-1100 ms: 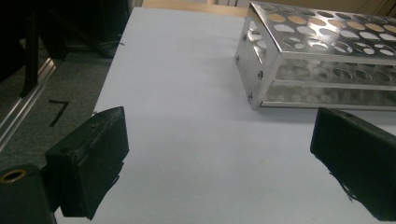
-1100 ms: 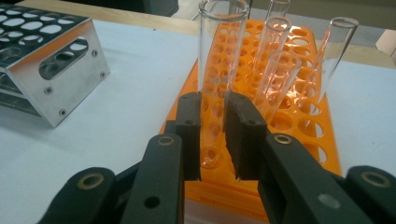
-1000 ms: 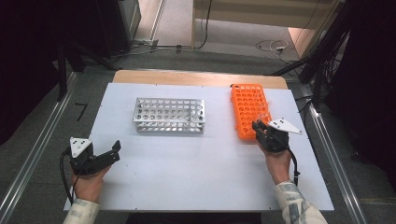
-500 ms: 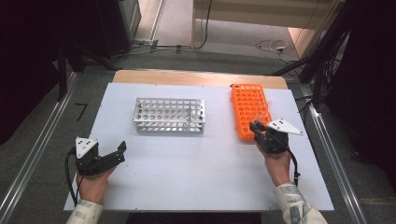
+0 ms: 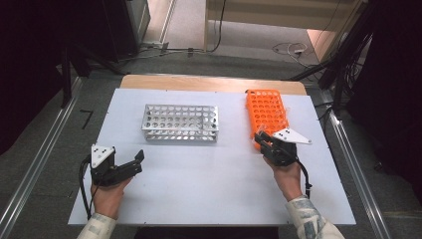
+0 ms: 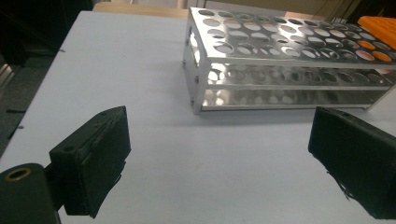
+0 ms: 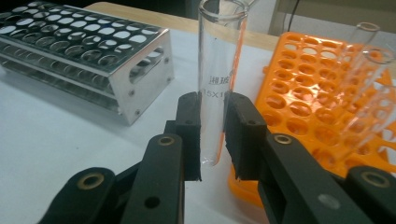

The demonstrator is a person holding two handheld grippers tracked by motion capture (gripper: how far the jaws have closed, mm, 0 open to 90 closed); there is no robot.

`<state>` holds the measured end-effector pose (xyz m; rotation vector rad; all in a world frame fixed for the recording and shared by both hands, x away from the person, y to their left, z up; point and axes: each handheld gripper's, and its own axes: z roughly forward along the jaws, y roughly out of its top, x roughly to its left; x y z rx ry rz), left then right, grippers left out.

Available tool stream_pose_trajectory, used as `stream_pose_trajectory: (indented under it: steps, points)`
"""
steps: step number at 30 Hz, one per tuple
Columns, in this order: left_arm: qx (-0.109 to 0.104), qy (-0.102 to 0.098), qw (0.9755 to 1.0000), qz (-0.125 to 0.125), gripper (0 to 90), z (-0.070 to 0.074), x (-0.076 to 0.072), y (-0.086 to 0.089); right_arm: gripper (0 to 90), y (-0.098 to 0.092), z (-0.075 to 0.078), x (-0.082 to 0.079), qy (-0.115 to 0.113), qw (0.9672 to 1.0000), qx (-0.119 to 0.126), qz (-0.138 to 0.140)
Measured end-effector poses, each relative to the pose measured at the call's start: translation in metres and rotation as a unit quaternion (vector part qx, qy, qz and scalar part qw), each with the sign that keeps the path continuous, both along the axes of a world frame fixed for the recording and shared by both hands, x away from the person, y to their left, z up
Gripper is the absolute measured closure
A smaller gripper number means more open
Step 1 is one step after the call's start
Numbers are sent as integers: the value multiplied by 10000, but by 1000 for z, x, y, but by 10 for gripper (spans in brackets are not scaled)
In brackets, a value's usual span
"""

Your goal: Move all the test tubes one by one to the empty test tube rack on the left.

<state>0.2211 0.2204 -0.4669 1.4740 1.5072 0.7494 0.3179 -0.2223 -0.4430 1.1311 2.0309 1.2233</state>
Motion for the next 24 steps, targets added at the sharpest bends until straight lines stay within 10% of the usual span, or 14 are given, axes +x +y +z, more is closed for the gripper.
stream_pose_trajectory:
  steps: [24]
  points:
    - [-56,28,9942,-1074,154,7,23,-56,738,61,-13,-4,181,9961,-259,823]
